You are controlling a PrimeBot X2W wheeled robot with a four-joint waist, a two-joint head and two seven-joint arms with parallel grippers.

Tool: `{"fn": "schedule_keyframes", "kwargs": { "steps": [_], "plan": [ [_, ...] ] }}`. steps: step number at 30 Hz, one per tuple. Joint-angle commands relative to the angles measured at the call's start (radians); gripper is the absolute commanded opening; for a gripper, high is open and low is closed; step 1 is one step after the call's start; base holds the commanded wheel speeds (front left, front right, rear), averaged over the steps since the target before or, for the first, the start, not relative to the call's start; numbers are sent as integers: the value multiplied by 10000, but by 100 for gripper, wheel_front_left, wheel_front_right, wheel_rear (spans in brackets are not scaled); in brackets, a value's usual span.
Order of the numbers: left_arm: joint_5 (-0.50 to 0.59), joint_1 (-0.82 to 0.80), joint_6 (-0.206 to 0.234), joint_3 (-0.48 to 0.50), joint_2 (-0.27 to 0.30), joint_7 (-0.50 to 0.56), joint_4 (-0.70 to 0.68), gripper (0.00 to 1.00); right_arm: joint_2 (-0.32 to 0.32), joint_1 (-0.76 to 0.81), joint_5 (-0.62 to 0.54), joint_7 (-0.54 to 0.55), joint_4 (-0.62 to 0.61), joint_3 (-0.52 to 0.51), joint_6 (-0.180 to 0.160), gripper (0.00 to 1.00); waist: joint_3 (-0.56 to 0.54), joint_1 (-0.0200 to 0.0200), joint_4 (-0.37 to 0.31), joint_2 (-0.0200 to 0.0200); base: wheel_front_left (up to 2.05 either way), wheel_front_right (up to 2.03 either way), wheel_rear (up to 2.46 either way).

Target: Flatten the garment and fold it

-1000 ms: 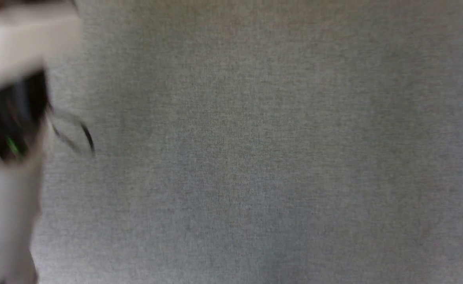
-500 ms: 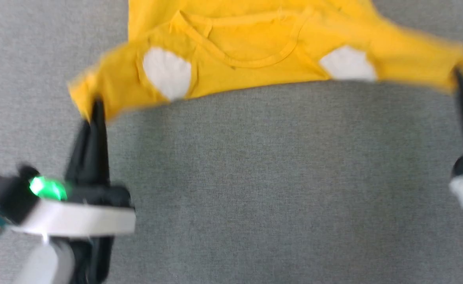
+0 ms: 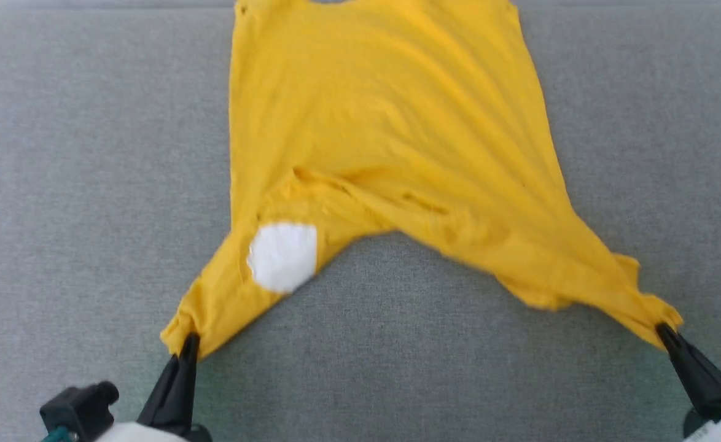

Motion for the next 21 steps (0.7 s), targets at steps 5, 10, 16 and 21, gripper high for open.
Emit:
{"fn": "schedule_keyframes", "kwargs": {
  "steps": [5, 10, 16, 21],
  "plan": [
    [31, 746, 190, 25, 483, 331, 440, 0, -158, 780, 243, -244, 1024, -537, -7, 0, -743, 2, 26, -1, 0, 0, 0],
    [-115, 1166, 298, -58, 590, 656, 619, 0, -194, 1215, 259, -207, 1636, -597, -7, 0, -916, 2, 8, -1, 0, 0, 0],
    [-226, 1594, 520, -258, 768, 1244, 716, 0, -224, 1583, 402, -58, 1975, -533, -7, 0, -1078, 2, -10, -1, 0, 0, 0],
    [183, 1775, 1091, -148, 1166, 1389, 689, 0, -398, 1870, 271, 147, 2189, -690, -7, 0, -1108, 2, 82, -1, 0, 0, 0]
  ]
}}
